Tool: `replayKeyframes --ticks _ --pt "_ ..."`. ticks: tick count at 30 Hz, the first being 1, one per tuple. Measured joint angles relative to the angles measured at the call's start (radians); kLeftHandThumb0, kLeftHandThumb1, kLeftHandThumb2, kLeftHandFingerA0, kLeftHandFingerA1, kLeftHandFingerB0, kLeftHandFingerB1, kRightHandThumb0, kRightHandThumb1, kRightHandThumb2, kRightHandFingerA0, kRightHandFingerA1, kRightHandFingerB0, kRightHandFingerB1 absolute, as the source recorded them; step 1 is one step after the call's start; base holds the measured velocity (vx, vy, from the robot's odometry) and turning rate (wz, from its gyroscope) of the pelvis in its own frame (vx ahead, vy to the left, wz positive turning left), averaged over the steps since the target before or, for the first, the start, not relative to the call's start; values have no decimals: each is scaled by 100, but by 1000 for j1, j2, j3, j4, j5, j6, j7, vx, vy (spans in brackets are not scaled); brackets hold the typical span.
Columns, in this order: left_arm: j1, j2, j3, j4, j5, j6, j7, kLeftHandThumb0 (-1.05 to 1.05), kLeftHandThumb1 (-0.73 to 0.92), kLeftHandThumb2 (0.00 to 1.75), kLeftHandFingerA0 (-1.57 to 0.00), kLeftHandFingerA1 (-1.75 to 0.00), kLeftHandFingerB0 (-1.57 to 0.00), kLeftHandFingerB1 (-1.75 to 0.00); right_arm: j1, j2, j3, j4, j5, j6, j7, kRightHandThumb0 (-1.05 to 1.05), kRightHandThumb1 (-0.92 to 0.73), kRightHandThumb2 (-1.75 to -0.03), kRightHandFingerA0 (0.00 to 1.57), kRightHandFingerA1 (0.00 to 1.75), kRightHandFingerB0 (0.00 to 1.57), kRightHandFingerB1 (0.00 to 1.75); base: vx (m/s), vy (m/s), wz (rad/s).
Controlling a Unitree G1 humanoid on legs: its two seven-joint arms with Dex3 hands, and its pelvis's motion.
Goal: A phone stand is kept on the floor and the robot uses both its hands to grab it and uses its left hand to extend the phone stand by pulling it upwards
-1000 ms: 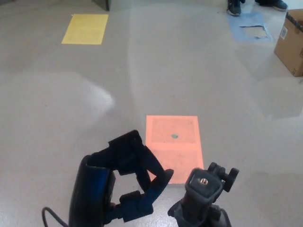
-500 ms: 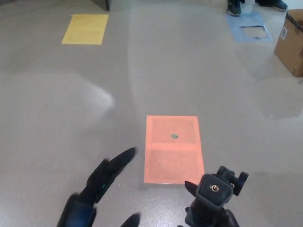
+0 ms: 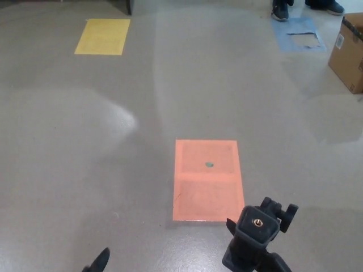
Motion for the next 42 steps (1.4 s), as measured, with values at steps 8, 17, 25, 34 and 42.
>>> replayKeyframes --ticks 8,17,25,34,42 --pt "44 -2 16 38 -8 -64 5 -102 75 113 0 0 -1 -9 100 -94 -29 -157 22 62 81 -105 -65 -61 0 65 0 0 0 0 0" --pt "73 0 79 72 -68 -168 2 -97 73 114 0 -4 0 -15 273 -212 -167 -283 66 28 112 -99 -55 -98 1 53 0 0 0 0 0" --pt "103 -2 124 101 -125 -239 -12 -97 73 113 0 -4 0 -20 432 -248 -272 -317 143 -78 138 -103 -65 -59 1 66 0 0 0 0 0" --pt "120 -7 127 163 -160 -282 -34 -91 71 111 -11 -17 -11 -29 571 -200 -315 -280 190 -203 136 -82 -50 -90 7 57 2 15 0 0 0" --pt "134 -6 141 231 -169 -318 -38 -93 72 86 -10 -32 -9 -27 668 -146 -352 -171 188 -311 103 -79 -48 -89 11 56 3 17 0 0 0"
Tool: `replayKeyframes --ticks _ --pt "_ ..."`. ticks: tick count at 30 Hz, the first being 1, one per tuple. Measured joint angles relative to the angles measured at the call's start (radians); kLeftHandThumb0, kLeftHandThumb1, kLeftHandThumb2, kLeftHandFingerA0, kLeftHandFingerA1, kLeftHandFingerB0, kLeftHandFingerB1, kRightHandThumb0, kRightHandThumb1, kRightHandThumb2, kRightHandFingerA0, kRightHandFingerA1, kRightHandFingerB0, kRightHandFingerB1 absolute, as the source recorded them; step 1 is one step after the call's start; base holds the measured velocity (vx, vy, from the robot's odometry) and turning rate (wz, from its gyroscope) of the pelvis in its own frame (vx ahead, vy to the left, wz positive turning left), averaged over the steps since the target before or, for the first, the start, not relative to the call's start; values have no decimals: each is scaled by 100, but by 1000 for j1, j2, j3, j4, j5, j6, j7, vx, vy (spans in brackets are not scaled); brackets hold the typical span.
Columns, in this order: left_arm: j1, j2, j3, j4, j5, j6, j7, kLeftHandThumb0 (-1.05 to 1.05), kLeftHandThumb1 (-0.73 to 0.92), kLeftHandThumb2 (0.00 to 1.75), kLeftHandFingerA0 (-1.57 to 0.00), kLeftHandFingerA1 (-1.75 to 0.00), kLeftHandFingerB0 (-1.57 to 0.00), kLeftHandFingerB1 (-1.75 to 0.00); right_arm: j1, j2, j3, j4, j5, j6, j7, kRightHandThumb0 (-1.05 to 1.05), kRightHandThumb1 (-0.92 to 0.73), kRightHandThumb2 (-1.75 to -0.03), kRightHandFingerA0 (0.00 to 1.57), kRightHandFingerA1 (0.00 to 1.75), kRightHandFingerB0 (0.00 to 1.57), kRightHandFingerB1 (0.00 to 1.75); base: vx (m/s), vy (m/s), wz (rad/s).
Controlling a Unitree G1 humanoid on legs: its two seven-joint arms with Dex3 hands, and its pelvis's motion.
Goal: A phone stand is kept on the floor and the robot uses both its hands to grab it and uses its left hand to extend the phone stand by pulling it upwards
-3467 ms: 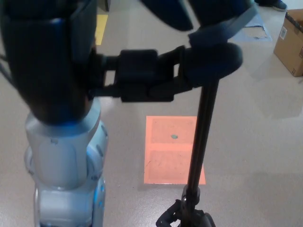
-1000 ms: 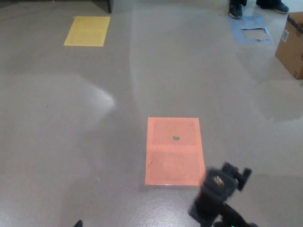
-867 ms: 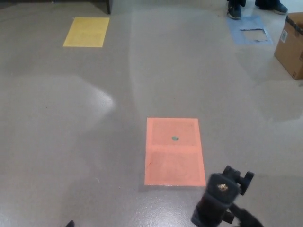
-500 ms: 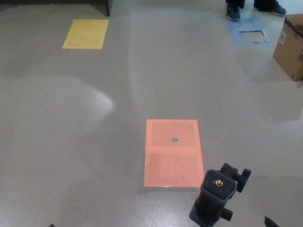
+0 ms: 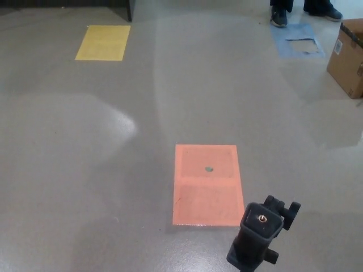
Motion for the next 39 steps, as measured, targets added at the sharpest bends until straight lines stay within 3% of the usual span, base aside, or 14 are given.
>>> replayKeyframes --ticks 4,6,8,12,13,14,20,21,28,29,32,33,34,39 --pt "2 0 5 28 -3 -18 -3 -94 72 86 -11 -30 -9 -27 7 15 -28 60 -6 -49 -23 -82 -49 -92 6 56 1 14 0 0 0" --pt "1 0 7 47 -5 -30 -6 -93 72 85 -10 -31 -10 -29 7 24 -43 92 -14 -78 -40 -84 -60 -59 6 51 0 18 0 0 0" --pt "0 0 9 59 -7 -41 -8 -86 69 109 -4 -40 -2 -36 7 27 -54 113 -19 -100 -51 -80 -46 -89 5 46 0 12 0 0 0" --pt "-3 0 21 89 -14 -73 -12 -86 69 109 -4 -40 -2 -36 1 32 -75 156 -33 -150 -77 -80 -46 -89 5 46 0 12 0 0 0" --pt "-4 0 22 93 -16 -78 -13 -85 69 109 -6 -42 0 -39 -1 33 -78 162 -35 -158 -82 -90 -63 -60 2 47 0 14 0 0 0" --pt "-6 0 27 104 -21 -93 -15 -88 69 109 -6 -40 -5 -39 -5 35 -86 177 -41 -178 -93 -86 -51 -95 6 37 0 7 0 0 0" --pt "-6 -1 33 128 -49 -140 -29 -94 72 84 -10 -30 -11 -32 -16 38 -108 226 -61 -255 -131 -88 -52 -94 6 33 0 5 0 0 0" --pt "-6 -1 34 132 -56 -149 -32 -93 75 109 -5 -40 -5 -36 -18 39 -110 234 -66 -270 -138 -85 -50 -92 8 37 0 7 0 0 0" --pt "-14 -8 50 174 -92 -213 -45 -93 75 109 -5 -41 -2 -35 -21 42 -116 248 -93 -330 -172 -90 -53 -94 7 35 0 3 0 0 0" --pt "-16 -10 54 180 -98 -221 -48 -38 44 106 0 -50 0 -48 -21 42 -116 248 -97 -336 -175 -91 -49 -80 3 41 0 8 0 0 0" --pt "-18 -15 61 188 -102 -236 -50 -38 44 106 0 -50 0 -48 -22 41 -117 249 -113 -347 -185 -91 -49 -80 3 41 0 8 0 0 0" --pt "-19 -17 63 191 -104 -242 -50 -82 88 67 -15 -28 -14 -26 -23 41 -118 249 -118 -350 -190 -95 -56 -94 7 34 0 0 0 0 0" --pt "-19 -20 66 194 -105 -248 -51 -38 44 106 0 -49 0 -48 -23 41 -119 248 -126 -354 -196 -95 -56 -95 7 33 0 0 0 0 0" --pt "-23 -28 70 195 -110 -258 -52 -38 44 106 0 -49 0 -48 -23 41 -118 239 -139 -357 -203 -88 -48 -79 4 40 0 8 0 0 0"
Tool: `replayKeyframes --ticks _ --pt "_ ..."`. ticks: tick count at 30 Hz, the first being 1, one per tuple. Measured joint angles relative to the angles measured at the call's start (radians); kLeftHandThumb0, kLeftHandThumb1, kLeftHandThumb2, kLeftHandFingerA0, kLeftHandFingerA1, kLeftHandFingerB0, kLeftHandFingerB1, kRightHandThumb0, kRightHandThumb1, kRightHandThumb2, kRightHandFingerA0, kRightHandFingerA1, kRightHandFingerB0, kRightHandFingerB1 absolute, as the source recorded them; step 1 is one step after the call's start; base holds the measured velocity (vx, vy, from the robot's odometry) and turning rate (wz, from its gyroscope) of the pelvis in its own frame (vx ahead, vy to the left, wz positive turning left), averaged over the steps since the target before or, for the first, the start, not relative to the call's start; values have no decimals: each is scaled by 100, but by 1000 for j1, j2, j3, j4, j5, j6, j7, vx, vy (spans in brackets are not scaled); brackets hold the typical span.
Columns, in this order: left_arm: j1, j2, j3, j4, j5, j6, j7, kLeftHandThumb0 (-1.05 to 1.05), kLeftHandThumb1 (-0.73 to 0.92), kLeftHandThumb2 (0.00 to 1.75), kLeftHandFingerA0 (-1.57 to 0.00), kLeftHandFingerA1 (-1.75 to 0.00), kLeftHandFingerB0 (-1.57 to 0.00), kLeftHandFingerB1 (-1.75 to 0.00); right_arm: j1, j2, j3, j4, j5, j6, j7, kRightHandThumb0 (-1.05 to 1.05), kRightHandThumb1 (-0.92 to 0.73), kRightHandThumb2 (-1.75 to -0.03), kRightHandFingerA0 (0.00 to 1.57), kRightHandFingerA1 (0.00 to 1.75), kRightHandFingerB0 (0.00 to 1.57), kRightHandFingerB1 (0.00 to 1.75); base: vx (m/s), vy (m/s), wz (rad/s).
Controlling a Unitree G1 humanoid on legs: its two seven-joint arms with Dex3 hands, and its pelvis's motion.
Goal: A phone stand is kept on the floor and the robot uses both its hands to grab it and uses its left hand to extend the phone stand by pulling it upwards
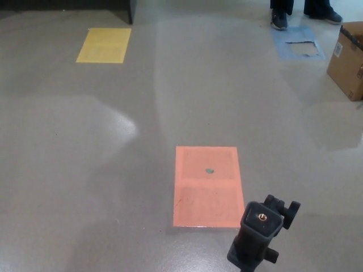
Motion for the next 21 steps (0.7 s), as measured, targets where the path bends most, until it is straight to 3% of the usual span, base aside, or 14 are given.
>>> replayKeyframes --ticks 1,15,16,17,21 --pt "0 -1 1 0 0 -1 0 -38 45 106 0 -49 0 -48 0 0 0 0 -2 -1 -1 -92 -54 -95 6 31 0 2 0 0 0" --pt "-6 -8 26 16 12 -29 -2 -37 46 107 0 -49 0 -48 -1 -1 1 13 -27 -9 -21 -93 -55 -97 7 35 0 2 0 0 0" --pt "-6 -9 29 16 12 -30 -2 -37 45 107 0 -49 0 -48 -1 -1 1 13 -30 -10 -23 -90 -65 -59 0 48 0 12 0 0 0" --pt "-6 -9 30 16 13 -31 -2 -37 45 107 0 -49 0 -48 -1 -1 1 13 -32 -10 -25 -92 -54 -95 4 32 0 3 0 0 0" --pt "-7 -9 33 17 13 -36 -2 -37 45 107 0 -49 0 -48 -1 -2 5 13 -33 -13 -26 -92 -54 -95 4 32 0 3 0 0 0"
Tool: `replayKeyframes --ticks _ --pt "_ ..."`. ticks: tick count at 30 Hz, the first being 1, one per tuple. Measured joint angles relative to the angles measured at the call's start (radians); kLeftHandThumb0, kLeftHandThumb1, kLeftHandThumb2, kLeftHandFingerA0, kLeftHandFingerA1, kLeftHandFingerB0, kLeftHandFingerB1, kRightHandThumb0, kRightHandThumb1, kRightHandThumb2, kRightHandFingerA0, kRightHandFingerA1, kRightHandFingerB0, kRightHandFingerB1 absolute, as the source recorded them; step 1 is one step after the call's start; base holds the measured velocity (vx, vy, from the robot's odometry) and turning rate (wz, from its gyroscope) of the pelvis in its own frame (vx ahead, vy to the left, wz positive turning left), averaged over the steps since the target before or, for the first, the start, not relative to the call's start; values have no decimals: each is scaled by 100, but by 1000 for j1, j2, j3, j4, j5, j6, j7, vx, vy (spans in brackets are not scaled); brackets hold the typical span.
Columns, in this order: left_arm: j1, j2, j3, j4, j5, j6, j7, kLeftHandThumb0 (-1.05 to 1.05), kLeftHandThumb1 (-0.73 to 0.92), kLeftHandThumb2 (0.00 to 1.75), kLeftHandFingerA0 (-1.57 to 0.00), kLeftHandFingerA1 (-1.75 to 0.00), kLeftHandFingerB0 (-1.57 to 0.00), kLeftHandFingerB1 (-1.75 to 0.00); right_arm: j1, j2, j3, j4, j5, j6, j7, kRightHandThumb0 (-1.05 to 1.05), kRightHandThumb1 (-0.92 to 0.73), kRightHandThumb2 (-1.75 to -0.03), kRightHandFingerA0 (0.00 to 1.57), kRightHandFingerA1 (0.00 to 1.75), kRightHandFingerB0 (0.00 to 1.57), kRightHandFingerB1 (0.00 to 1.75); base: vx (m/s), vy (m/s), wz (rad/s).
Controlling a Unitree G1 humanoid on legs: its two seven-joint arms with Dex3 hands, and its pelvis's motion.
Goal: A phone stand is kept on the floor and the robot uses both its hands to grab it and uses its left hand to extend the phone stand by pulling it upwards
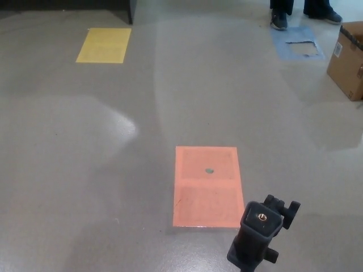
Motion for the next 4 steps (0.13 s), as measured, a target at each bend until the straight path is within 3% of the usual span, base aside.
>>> replayKeyframes --ticks 4 --pt "-1 0 1 1 0 -1 0 -38 45 106 0 -50 0 -48 -1 -1 2 0 -1 -1 0 -95 -56 -95 7 31 0 0 0 0 0"
